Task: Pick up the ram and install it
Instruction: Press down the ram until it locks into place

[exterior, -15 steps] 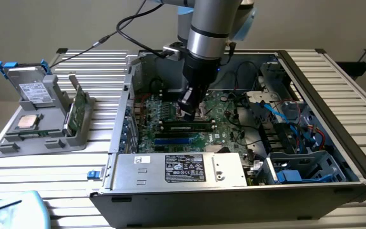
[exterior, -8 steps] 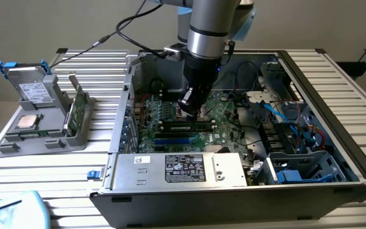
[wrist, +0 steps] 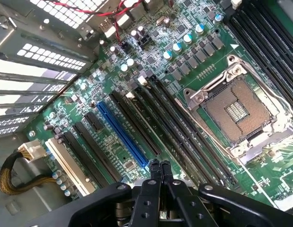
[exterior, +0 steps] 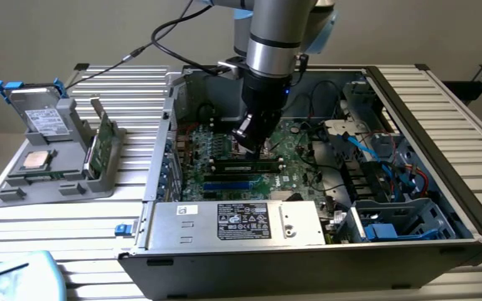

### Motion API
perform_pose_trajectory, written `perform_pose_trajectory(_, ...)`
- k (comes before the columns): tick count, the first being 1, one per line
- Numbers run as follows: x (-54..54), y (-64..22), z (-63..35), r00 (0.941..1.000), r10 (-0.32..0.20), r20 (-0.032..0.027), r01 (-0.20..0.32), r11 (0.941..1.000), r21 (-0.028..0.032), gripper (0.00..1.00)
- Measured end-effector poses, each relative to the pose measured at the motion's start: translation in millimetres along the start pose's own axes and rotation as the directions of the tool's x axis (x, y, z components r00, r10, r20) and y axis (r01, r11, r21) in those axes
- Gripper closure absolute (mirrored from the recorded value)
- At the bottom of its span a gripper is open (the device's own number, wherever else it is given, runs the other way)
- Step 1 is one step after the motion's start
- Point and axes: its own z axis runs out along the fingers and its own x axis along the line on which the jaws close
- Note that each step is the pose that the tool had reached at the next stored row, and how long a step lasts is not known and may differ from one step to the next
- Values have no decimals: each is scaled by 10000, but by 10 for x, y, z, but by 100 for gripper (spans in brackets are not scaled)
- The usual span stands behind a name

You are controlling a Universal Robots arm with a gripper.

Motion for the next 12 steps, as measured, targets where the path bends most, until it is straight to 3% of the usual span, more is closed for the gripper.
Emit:
perform_pose_trajectory(7, 0, 0, 0, 9971, 762, 1, -762, 9971, -41, 89)
perform_pose_trajectory(12, 0, 0, 0, 9907, 1361, -14, -1361, 9906, -113, 89)
